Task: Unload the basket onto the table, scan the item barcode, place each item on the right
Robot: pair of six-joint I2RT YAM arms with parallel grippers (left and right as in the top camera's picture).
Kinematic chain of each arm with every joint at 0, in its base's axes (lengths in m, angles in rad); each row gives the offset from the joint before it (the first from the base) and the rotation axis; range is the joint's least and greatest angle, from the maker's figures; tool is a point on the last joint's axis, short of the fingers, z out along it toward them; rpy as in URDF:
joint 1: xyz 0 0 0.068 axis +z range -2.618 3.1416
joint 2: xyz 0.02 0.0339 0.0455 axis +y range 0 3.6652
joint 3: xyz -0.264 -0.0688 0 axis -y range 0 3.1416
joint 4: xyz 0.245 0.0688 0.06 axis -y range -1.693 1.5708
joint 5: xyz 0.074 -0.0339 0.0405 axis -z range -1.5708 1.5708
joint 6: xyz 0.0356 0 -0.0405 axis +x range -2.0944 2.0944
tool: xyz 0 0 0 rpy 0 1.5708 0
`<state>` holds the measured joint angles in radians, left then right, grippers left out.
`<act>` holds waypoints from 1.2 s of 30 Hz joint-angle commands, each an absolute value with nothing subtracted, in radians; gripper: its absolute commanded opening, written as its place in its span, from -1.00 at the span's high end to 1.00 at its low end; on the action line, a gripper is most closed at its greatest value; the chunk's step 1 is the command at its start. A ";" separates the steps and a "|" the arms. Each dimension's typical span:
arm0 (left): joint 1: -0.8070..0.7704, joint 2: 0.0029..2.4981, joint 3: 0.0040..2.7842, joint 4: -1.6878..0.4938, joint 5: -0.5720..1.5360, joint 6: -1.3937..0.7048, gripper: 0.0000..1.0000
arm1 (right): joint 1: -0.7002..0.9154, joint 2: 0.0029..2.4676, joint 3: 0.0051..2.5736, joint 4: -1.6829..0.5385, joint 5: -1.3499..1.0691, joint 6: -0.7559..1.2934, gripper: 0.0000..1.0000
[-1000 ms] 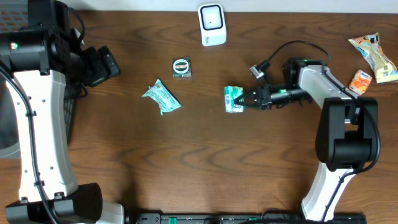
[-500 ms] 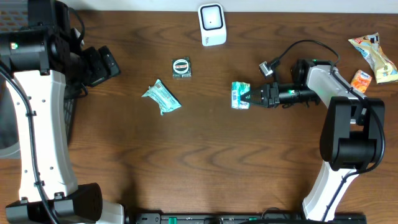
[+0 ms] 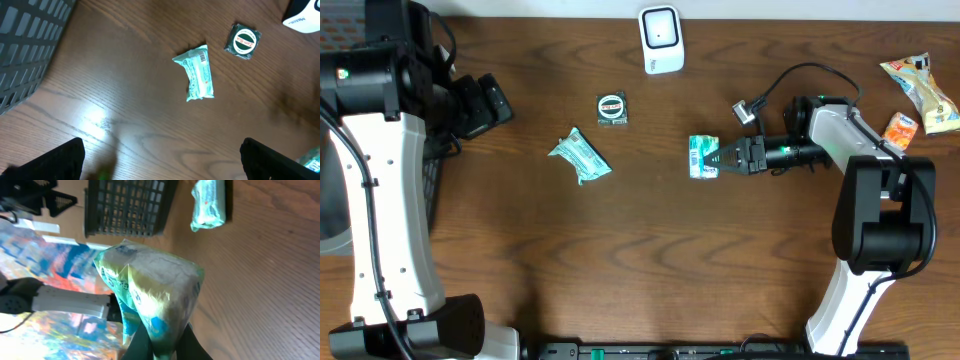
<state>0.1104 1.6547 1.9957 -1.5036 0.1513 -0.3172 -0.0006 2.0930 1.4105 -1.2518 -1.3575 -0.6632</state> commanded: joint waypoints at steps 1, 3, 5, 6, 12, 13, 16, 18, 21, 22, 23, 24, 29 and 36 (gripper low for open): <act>0.113 1.646 2.004 -1.507 0.146 -0.315 -0.95 | 0.027 2.068 1.406 -1.243 -1.271 -0.680 0.97; 0.113 1.646 2.004 -1.507 0.146 -0.315 -0.96 | 0.059 2.068 1.406 -1.192 -1.139 -0.551 0.97; 0.113 1.646 2.004 -1.507 0.146 -0.315 -0.95 | 0.097 2.068 1.407 -1.086 -0.955 -0.303 0.97; 0.113 1.646 2.004 -1.507 0.146 -0.315 -0.95 | 0.118 2.068 1.416 -1.034 -0.840 -0.168 0.98; 0.113 1.646 2.004 -1.507 0.146 -0.315 -0.95 | 0.258 2.068 1.705 -1.003 -0.281 0.019 0.97; 0.113 1.646 2.004 -1.507 0.146 -0.315 -0.95 | 0.273 2.068 1.747 -0.999 -0.225 0.019 0.97; 0.113 1.646 2.004 -1.507 0.146 -0.315 -0.95 | 0.323 2.068 1.876 -0.947 -0.039 0.019 0.97; 0.113 1.646 2.004 -1.507 0.146 -0.315 -0.96 | 0.347 2.069 1.945 -0.894 0.043 0.018 0.97; 0.113 1.646 2.004 -1.507 0.146 -0.315 -0.96 | 0.368 2.073 2.017 -0.776 0.105 -0.027 0.97; 0.113 1.646 2.004 -1.507 0.146 -0.315 -0.95 | 0.374 2.073 2.022 -0.710 0.133 -0.045 0.97; 0.113 1.646 2.004 -1.507 0.146 -0.315 -0.96 | 0.379 2.073 2.022 -0.636 0.166 -0.073 0.98; 0.113 1.646 2.004 -1.507 0.146 -0.315 -0.96 | 0.384 2.075 2.021 -0.576 0.197 -0.099 0.98; 0.113 1.646 2.004 -1.507 0.146 -0.315 -0.95 | 0.402 2.122 2.019 -0.290 0.234 -0.318 0.98; 0.113 1.646 2.004 -1.507 0.146 -0.315 -0.96 | 0.408 2.265 2.019 -0.076 0.230 -0.530 0.98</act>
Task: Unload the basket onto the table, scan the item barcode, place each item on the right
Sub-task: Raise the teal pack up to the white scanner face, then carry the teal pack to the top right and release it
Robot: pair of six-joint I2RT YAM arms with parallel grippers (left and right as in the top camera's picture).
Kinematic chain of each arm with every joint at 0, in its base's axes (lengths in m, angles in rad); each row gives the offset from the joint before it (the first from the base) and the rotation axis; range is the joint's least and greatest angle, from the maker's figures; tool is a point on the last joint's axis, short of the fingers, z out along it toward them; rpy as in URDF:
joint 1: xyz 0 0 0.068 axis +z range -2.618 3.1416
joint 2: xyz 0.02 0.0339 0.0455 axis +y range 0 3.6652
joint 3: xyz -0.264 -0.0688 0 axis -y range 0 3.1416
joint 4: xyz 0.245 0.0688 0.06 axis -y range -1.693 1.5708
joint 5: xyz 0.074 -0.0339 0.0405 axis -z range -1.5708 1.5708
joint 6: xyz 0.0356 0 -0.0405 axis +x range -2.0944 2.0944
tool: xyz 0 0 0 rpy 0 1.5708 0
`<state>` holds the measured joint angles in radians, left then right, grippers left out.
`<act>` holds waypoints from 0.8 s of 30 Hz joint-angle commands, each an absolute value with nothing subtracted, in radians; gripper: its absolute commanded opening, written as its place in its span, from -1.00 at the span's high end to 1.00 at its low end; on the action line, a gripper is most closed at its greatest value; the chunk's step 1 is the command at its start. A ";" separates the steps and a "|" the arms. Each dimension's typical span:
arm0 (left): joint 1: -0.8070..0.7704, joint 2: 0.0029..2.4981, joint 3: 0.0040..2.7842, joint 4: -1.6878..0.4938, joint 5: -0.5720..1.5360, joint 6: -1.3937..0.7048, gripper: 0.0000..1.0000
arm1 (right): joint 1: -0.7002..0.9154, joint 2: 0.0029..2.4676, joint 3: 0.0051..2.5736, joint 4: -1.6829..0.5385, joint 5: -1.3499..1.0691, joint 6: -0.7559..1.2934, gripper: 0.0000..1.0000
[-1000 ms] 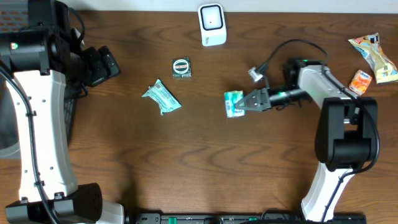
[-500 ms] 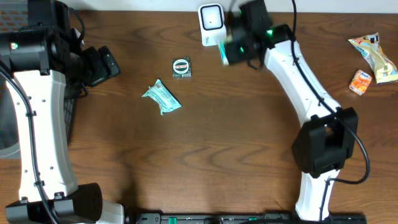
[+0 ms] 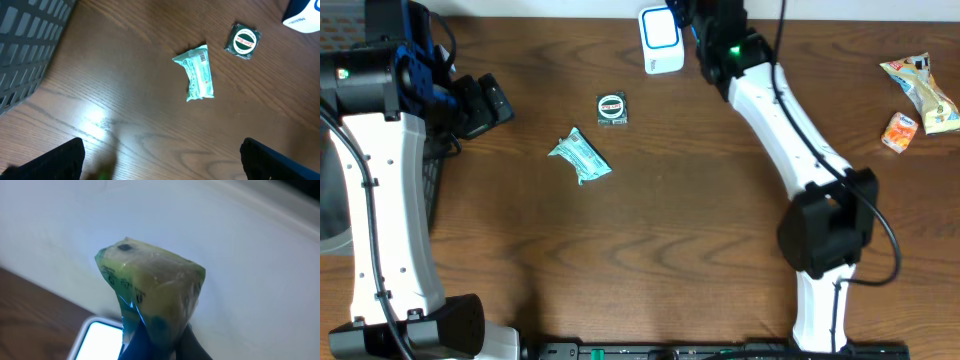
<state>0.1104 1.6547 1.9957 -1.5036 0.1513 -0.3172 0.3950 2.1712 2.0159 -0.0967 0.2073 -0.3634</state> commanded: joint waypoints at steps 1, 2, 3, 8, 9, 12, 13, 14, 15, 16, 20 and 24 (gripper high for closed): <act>0.113 1.646 2.004 -1.507 0.146 -0.315 -0.96 | 0.410 2.283 2.019 -0.066 0.230 -0.575 0.98; 0.113 1.646 2.004 -1.507 0.146 -0.315 -0.96 | 0.411 2.306 2.019 -0.053 0.230 -0.637 0.98; 0.113 1.646 2.004 -1.507 0.146 -0.315 -0.95 | 0.414 2.337 2.019 -0.035 0.237 -0.723 0.98; 0.113 1.646 2.004 -1.507 0.146 -0.315 -0.95 | 0.427 2.386 2.019 -0.012 0.260 -0.797 0.98; 0.113 1.646 2.004 -1.507 0.146 -0.315 -0.95 | 0.429 2.387 2.019 -0.014 0.260 -0.811 0.98; 0.113 1.646 2.004 -1.507 0.146 -0.315 -0.96 | 0.430 2.399 2.019 -0.051 0.256 -0.865 0.98; 0.113 1.646 2.004 -1.507 0.146 -0.315 -0.95 | 0.430 2.403 2.019 -0.068 0.256 -0.881 0.98; 0.113 1.646 2.004 -1.507 0.146 -0.315 -0.95 | 0.430 2.406 2.019 -0.089 0.257 -0.899 0.98; 0.113 1.646 2.004 -1.507 0.146 -0.315 -0.96 | 0.430 2.408 2.019 -0.109 0.260 -0.918 0.98; 0.113 1.646 2.004 -1.507 0.146 -0.315 -0.96 | 0.430 2.409 2.019 -0.131 0.262 -0.922 0.98; 0.113 1.646 2.004 -1.507 0.146 -0.315 -0.96 | 0.430 2.409 2.019 -0.146 0.313 -0.921 0.98; 0.113 1.646 2.004 -1.507 0.146 -0.315 -0.96 | 0.426 2.383 2.022 -0.135 0.405 -0.887 0.98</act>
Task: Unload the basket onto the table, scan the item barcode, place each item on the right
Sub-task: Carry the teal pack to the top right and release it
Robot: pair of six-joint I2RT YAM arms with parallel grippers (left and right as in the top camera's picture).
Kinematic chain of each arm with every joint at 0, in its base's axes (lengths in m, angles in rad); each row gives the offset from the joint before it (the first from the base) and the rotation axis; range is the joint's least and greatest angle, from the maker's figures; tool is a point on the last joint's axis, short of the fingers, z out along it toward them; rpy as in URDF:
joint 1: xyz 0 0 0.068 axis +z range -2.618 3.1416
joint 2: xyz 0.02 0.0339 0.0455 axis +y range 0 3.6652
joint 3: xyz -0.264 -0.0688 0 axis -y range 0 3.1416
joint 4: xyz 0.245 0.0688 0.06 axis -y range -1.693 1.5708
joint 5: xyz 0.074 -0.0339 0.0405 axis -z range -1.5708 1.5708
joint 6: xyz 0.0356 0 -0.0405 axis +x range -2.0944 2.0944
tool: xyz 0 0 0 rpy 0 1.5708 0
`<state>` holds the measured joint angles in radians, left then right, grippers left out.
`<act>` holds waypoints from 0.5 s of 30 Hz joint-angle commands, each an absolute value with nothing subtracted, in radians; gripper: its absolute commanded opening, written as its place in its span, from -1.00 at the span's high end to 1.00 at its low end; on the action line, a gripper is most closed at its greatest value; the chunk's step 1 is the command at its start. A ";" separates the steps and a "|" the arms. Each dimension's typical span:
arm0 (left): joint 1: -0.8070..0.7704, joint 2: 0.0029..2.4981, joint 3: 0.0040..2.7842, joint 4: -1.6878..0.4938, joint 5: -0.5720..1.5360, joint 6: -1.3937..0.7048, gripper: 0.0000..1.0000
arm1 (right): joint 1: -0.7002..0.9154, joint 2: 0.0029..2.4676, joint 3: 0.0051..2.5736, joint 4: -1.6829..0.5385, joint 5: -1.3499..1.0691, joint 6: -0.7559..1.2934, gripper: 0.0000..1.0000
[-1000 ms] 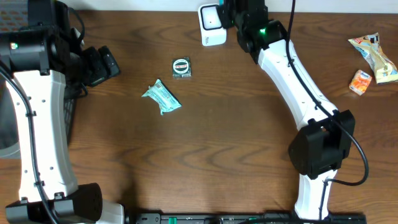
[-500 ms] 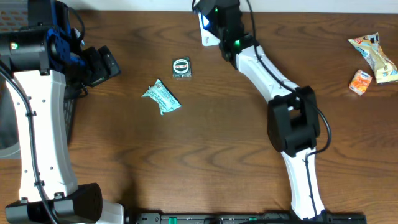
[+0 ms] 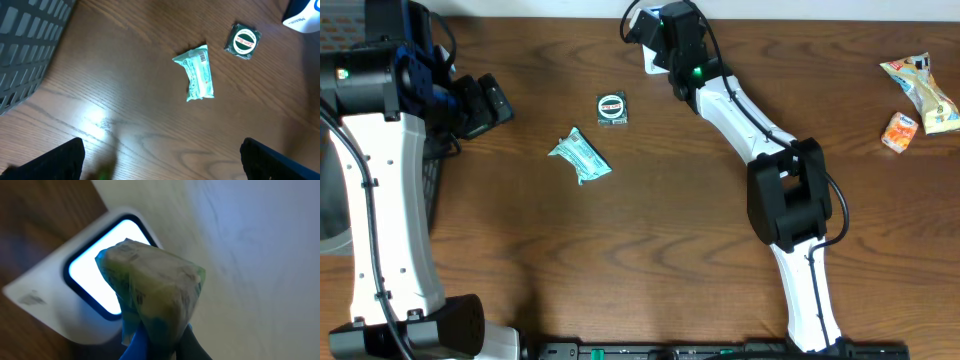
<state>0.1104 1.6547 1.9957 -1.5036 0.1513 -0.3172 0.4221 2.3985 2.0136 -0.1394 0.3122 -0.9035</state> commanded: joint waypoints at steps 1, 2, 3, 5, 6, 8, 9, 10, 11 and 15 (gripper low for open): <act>0.113 1.646 2.004 -1.507 0.146 -0.315 -0.96 | 0.421 2.368 2.022 -0.135 0.421 -0.854 0.98; 0.113 1.646 2.004 -1.507 0.146 -0.315 -0.96 | 0.413 2.353 2.022 -0.140 0.434 -0.815 0.98; 0.113 1.646 2.004 -1.507 0.146 -0.315 -0.96 | 0.396 2.323 2.022 -0.164 0.443 -0.734 0.98; 0.113 1.646 2.004 -1.507 0.146 -0.315 -0.95 | 0.355 2.276 2.022 -0.224 0.442 -0.593 0.98; 0.113 1.646 2.004 -1.507 0.146 -0.315 -0.95 | 0.332 2.256 2.022 -0.260 0.442 -0.541 0.98; 0.113 1.646 2.004 -1.507 0.146 -0.315 -0.96 | 0.263 2.219 2.022 -0.374 0.442 -0.441 0.98; 0.113 1.646 2.004 -1.507 0.146 -0.315 -0.95 | 0.232 2.214 2.022 -0.429 0.442 -0.432 0.98; 0.113 1.646 2.004 -1.507 0.146 -0.315 -0.96 | 0.202 2.212 2.022 -0.486 0.443 -0.431 0.98; 0.113 1.646 2.004 -1.507 0.146 -0.315 -0.95 | 0.171 2.212 2.021 -0.545 0.443 -0.430 0.98; 0.113 1.646 2.004 -1.507 0.146 -0.315 -0.96 | 0.068 2.213 2.004 -0.702 0.442 -0.409 0.98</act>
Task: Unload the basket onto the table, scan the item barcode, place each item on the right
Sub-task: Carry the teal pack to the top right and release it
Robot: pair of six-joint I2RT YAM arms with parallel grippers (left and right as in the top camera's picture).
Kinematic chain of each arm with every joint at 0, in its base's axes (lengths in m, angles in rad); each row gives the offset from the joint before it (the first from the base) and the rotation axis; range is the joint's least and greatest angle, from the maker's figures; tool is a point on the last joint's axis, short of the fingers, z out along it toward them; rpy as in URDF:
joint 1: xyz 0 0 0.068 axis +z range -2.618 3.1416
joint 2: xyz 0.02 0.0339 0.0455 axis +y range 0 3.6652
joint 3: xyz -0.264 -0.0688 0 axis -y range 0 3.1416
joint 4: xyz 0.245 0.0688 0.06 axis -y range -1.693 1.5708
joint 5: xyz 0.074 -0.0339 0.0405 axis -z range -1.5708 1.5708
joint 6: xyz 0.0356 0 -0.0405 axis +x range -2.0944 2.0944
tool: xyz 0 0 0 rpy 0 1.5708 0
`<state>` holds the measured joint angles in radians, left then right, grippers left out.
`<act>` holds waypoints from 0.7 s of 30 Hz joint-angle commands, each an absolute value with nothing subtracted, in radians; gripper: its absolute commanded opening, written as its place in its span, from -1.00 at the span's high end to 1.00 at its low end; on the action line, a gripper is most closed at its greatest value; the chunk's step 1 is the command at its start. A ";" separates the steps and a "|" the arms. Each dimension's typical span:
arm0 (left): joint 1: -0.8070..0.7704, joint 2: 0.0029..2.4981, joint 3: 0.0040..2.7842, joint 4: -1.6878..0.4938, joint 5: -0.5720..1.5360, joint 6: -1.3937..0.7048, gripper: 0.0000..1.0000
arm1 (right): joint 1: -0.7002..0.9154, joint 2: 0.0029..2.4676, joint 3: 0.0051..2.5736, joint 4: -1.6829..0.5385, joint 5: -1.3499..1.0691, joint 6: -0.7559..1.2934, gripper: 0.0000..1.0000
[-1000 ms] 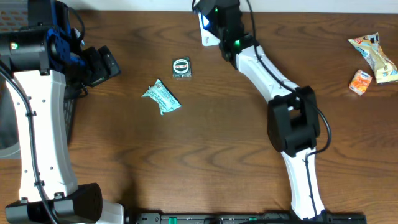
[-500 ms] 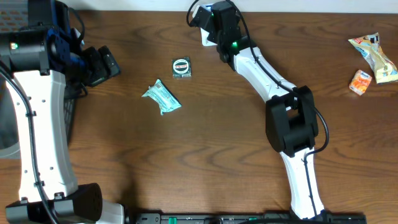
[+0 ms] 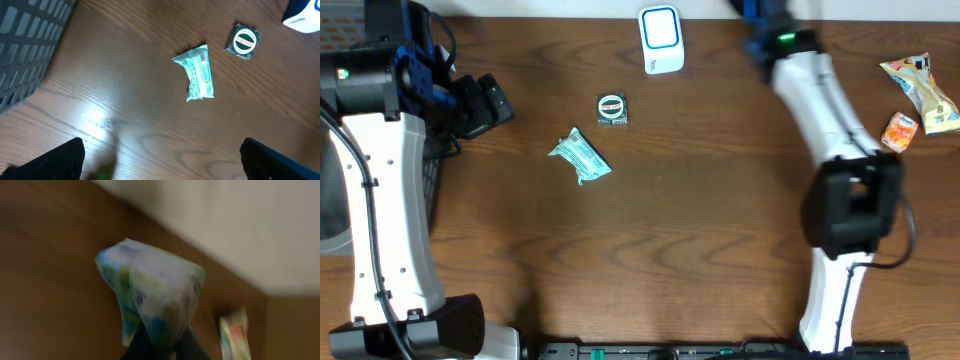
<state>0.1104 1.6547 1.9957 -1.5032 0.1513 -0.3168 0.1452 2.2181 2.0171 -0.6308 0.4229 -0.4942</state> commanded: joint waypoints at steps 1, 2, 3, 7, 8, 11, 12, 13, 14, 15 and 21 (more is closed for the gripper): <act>0.113 1.646 2.004 -1.507 0.146 -0.315 -0.96 | 0.043 2.213 2.003 -0.728 0.443 -0.397 0.98; 0.113 1.646 2.004 -1.507 0.146 -0.315 -0.95 | -0.002 2.215 1.999 -0.770 0.443 -0.396 0.97; 0.113 1.646 2.004 -1.507 0.146 -0.315 -0.95 | -0.031 2.217 1.999 -0.791 0.442 -0.395 0.97; 0.113 1.646 2.004 -1.507 0.146 -0.315 -0.95 | -0.108 2.218 1.999 -0.829 0.442 -0.327 0.97; 0.113 1.646 2.004 -1.507 0.146 -0.315 -0.96 | -0.128 2.218 1.999 -0.836 0.442 -0.303 0.88; 0.113 1.646 2.004 -1.507 0.146 -0.315 -0.95 | -0.173 2.220 1.999 -0.852 0.443 -0.268 0.83; 0.113 1.646 2.004 -1.507 0.146 -0.315 -0.96 | -0.191 2.222 1.999 -0.857 0.443 -0.252 0.81; 0.113 1.646 2.004 -1.507 0.146 -0.315 -0.96 | -0.200 2.223 1.999 -0.860 0.443 -0.241 0.73; 0.113 1.646 2.004 -1.507 0.146 -0.315 -0.96 | -0.212 2.225 1.999 -0.865 0.442 -0.223 0.65; 0.113 1.646 2.004 -1.507 0.146 -0.315 -0.96 | -0.223 2.227 1.999 -0.871 0.442 -0.200 0.35; 0.113 1.646 2.004 -1.507 0.146 -0.315 -0.96 | -0.248 2.228 1.998 -0.906 0.415 -0.105 -0.98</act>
